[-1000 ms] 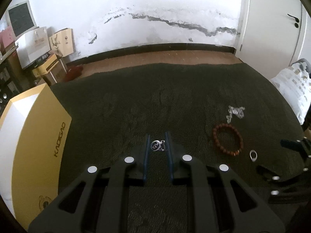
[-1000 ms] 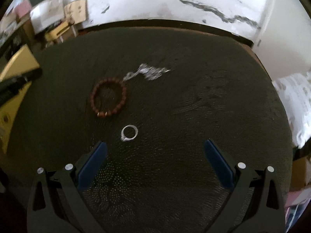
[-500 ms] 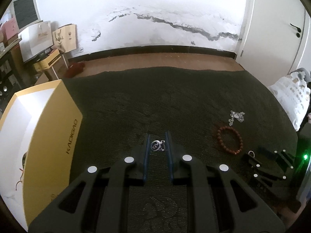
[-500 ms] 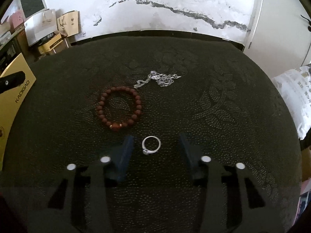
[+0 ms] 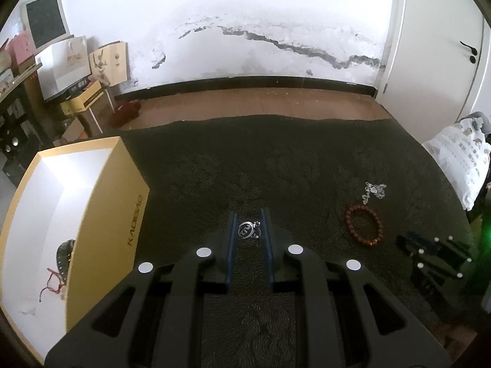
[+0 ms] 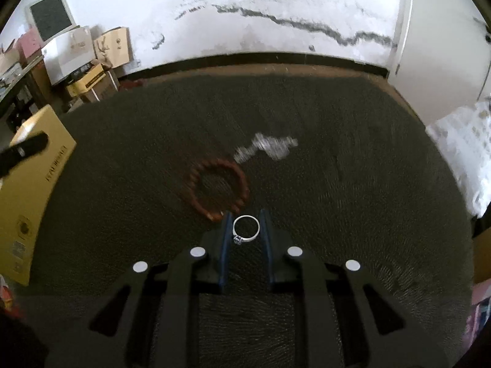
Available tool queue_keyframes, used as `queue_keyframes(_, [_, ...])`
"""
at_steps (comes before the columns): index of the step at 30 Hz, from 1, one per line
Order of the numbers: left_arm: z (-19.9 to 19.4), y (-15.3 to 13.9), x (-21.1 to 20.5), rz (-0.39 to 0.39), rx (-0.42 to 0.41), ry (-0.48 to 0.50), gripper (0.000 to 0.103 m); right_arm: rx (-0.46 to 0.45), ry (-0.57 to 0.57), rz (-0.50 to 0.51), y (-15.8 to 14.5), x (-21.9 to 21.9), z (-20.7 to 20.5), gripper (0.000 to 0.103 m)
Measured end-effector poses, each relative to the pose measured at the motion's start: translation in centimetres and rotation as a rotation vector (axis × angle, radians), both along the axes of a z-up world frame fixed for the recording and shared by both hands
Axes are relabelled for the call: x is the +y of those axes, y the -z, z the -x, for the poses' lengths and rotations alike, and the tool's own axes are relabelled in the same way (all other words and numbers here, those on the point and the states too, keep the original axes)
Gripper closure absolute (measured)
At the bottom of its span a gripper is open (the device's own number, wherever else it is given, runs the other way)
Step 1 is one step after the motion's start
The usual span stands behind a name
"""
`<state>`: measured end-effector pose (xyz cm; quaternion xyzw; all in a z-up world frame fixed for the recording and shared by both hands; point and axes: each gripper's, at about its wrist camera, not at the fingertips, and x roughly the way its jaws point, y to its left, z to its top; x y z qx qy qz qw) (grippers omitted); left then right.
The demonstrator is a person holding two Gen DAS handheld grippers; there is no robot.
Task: Organize jewelry
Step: 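Lower the right tool onto the silver ring and close on it, then carry the pendant in the left tool to the box while the right tool carries the ring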
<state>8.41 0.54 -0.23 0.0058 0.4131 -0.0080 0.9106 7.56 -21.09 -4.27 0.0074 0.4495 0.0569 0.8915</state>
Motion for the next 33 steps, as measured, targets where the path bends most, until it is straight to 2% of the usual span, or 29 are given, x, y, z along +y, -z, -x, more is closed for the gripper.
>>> queue_keyframes(9, [2.7,-4.7,3.4,0.017,-0.063,-0.058,0.087,-0.085,-0.092,-0.050,-7.2,6.3,-0.2,0.084])
queue_keyframes(16, [4.7,-7.2,10.0,0.055,-0.095,-0.170,0.087,-0.158,-0.211,-0.094,-12.0,14.1,1.2,0.084])
queue_keyframes(21, [7.0,-8.3,15.0,0.033,-0.119,-0.244,0.087,-0.181,-0.300,-0.106,-13.6,20.2,2.2,0.084])
queue_keyframes(28, [9.3,-7.1,22.5,-0.002,-0.110,-0.366,0.087,-0.191,-0.379,-0.112,-14.2,26.8,3.3,0.084])
queue_keyframes(33, [9.3,-3.1,26.8,-0.003,-0.026,-0.421,0.087,-0.189,-0.428,-0.092,-13.6,30.2,4.1,0.084])
